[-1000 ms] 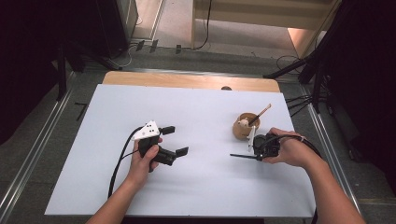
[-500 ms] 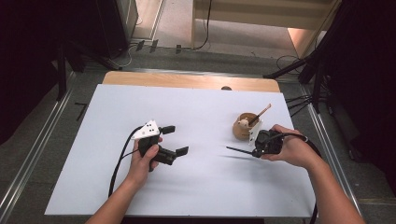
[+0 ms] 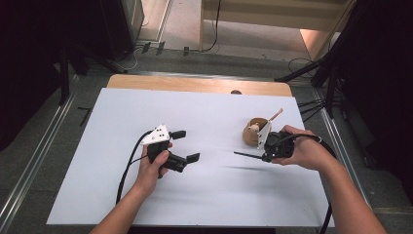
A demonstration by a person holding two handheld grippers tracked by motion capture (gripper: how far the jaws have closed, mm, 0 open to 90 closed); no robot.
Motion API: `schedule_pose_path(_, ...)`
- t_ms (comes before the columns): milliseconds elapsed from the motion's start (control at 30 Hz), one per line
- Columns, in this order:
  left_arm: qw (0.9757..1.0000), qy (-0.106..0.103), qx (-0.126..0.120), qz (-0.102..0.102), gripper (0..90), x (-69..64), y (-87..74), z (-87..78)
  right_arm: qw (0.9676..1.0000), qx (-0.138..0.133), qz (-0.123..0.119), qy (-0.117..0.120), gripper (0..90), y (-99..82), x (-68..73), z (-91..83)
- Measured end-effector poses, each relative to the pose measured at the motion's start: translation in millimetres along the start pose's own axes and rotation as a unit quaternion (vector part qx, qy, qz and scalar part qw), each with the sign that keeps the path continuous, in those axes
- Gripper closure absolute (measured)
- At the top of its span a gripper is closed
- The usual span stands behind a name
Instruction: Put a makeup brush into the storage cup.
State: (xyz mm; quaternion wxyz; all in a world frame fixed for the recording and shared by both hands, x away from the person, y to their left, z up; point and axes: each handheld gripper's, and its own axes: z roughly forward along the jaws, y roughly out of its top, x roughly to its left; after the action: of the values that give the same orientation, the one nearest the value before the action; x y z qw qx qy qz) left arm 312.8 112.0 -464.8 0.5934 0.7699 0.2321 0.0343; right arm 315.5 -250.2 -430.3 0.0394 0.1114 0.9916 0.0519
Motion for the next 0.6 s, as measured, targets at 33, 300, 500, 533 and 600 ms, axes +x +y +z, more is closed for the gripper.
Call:
schedule_pose_path(33,1.0,0.0,0.0,0.0,0.0,-0.4,0.3,0.3,1.0,0.002,0.0,0.001,85.3,1.5,0.3,-1.9)
schedule_pose_path(300,1.0,-0.003,-0.002,0.006,0.0,-2.9,2.5,2.1,0.9999,0.006,-0.015,0.001,85.2,13.2,0.0,-17.5)
schedule_pose_path(500,0.9999,-0.007,-0.003,0.008,0.0,-4.1,3.9,3.2,0.9996,0.01,-0.025,0.0,85.2,23.3,0.1,-27.6)
schedule_pose_path(533,0.9999,-0.008,-0.001,0.009,0.0,-4.3,4.2,3.4,0.9996,0.01,-0.025,0.0,85.2,23.3,0.1,-27.6)
schedule_pose_path(600,0.9999,-0.01,0.0,0.008,0.0,-4.9,4.6,4.3,0.9995,0.013,-0.027,-0.001,85.2,26.0,0.2,-30.5)
